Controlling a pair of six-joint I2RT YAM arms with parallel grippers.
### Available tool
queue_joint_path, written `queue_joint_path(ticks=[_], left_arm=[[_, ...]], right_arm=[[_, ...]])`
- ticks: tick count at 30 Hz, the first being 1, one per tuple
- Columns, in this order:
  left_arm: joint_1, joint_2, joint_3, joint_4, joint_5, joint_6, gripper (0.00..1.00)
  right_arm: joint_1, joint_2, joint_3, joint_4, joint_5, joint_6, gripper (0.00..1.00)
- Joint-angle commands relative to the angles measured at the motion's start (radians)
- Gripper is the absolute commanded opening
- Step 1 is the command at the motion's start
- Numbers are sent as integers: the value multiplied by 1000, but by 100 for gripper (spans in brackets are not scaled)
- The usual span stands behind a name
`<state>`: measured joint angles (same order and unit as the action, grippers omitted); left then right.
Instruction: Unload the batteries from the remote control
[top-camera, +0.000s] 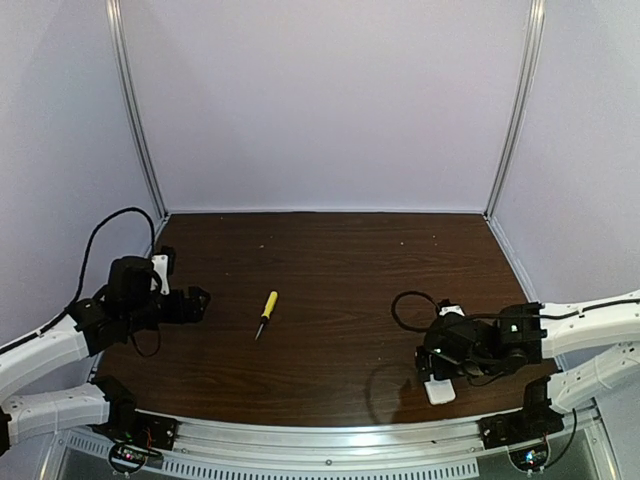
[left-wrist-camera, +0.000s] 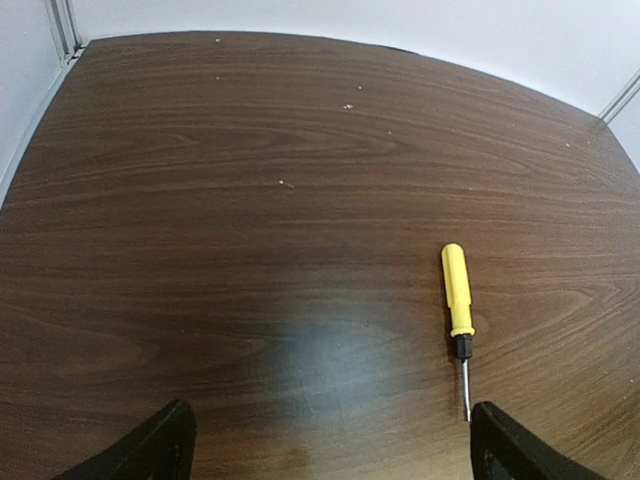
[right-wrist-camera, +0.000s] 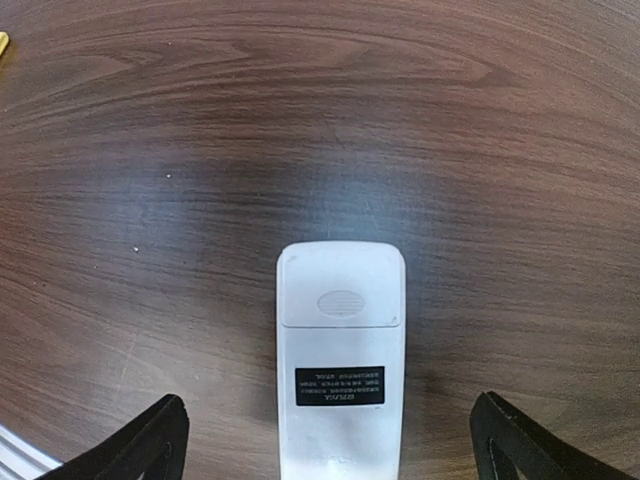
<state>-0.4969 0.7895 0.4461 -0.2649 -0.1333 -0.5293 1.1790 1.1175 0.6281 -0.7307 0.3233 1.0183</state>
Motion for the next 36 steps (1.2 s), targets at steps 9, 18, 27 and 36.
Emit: queue_joint_path(ticks=[9,18,27,36], left_arm=[[-38,-48,-62,-37,-67,-49,97],[-38,-57,-78,-35,-70,-57,97],[-38,-49,-83,-30,-79,-61,97],[-38,-41,-83,-28,-86,-63,97]], right_arm=[[47,-85,-188,80,-16,128,100],[89,-5,-231,182,-55,137,95],[142,91,-190,165,-40,160,79],[166,140,-170,185,-31,137,54]])
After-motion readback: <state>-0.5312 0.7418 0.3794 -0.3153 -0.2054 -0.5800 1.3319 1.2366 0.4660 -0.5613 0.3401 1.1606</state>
